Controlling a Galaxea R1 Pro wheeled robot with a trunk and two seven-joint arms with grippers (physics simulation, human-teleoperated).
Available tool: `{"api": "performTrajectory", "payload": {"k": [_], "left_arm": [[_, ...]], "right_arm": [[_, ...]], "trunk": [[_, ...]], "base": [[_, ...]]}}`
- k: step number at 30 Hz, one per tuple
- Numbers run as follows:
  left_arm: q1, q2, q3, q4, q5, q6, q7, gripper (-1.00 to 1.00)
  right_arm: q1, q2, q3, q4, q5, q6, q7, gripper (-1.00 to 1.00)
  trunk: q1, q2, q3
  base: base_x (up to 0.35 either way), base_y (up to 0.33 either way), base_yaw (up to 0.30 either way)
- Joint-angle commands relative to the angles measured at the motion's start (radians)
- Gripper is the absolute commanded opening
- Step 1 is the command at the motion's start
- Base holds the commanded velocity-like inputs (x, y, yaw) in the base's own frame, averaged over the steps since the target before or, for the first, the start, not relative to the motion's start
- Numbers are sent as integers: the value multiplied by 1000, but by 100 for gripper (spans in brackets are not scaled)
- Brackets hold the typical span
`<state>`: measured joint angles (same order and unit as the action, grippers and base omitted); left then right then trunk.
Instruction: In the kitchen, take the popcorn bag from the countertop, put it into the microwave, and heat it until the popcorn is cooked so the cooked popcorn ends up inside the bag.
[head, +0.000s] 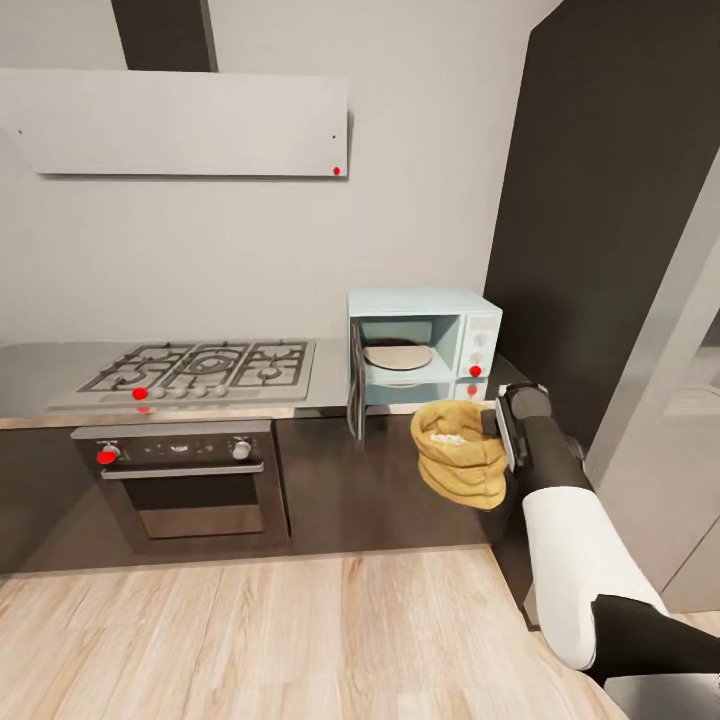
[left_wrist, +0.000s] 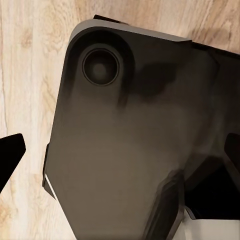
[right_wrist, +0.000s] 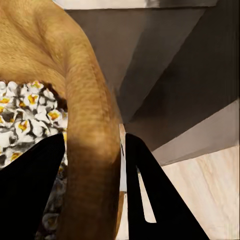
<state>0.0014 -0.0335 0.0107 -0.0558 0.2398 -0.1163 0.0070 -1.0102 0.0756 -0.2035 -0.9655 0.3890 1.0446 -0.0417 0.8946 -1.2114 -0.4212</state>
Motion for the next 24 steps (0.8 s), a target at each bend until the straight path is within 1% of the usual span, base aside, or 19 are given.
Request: {"api": "performTrajectory", "payload": {"k": [1,3,5,8,14,18,20,22,23,24], "left_arm": [[0,0,1,-1,4,-2,1,100],[0,0,2,-1,4,-2,1,100],[0,0,2,-1,4,-2,1,100],[0,0,2,-1,4,-3,2,100],[0,0,2,-1,4,-3,1,100],[0,-1,2,-1,4,-3,1,100],[0,-1,2,-1,4,-3,1,100],[0,0,2,-1,4,-3,2,100],[0,0,2,-1,4,-3,2,100],[0,0,2,-1,4,-3,2,100]], "right_arm": [[-1,1,4,-21,-8,3,-4,-100],[-1,1,6,-63,-29,3,-4,-100],[-1,1,8,-82,-41,3,-4,-100],[-1,1,9,-87,-44,3,-5,-100],[0,-11,9,-73,-49,3,-7,-100],[-10,-13,6,5,-50,3,-9,-100],[-39,-12,4,57,-50,3,-10,-100],[-86,-12,-3,123,-50,3,-10,-100],[-112,-13,-14,154,-50,3,-11,-100],[-151,-12,-36,203,-50,3,-12,-100]], "trunk": [[0,-1,-1],[0,-1,-1],[0,-1,-1],[0,-1,-1],[0,-1,-1],[0,-1,-1],[0,-1,-1],[0,-1,-1],[0,-1,-1],[0,-1,-1]], "base": [[0,0,0],[0,0,0],[0,0,0],[0,0,0],[0,0,0],[0,0,0],[0,0,0],[0,0,0],[0,0,0],[0,0,0]]}}
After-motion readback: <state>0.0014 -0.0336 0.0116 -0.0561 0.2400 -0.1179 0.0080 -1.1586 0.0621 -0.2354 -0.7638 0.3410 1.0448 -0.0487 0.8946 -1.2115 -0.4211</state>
